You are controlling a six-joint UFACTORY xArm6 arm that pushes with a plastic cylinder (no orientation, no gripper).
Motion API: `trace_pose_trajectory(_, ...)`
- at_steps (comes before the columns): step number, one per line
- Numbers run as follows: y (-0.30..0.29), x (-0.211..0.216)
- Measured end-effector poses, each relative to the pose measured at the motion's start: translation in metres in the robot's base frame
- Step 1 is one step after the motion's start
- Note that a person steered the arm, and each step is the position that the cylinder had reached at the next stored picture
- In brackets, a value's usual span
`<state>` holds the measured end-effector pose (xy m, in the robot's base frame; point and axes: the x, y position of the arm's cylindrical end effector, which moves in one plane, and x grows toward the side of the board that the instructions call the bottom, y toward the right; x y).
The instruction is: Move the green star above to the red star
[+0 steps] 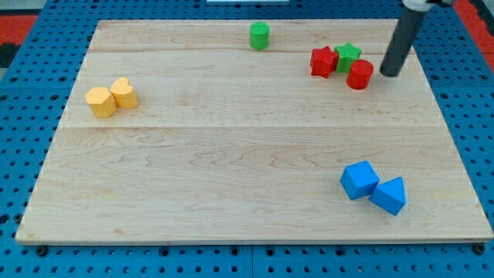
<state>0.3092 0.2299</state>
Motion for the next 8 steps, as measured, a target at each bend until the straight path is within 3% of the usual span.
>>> trace_pose_trajectory(1, -0.03, -0.05)
trace_pose_trajectory(2, -0.032, -0.033)
trace_pose_trajectory(3, -0.003, 0.019)
trace_pose_trajectory(4, -0.042, 0.036)
trace_pose_trajectory(5, -0.064, 0.009)
trace_pose_trajectory(6, -0.05, 0.001)
trace_pose_trajectory(8, -0.051, -0.068)
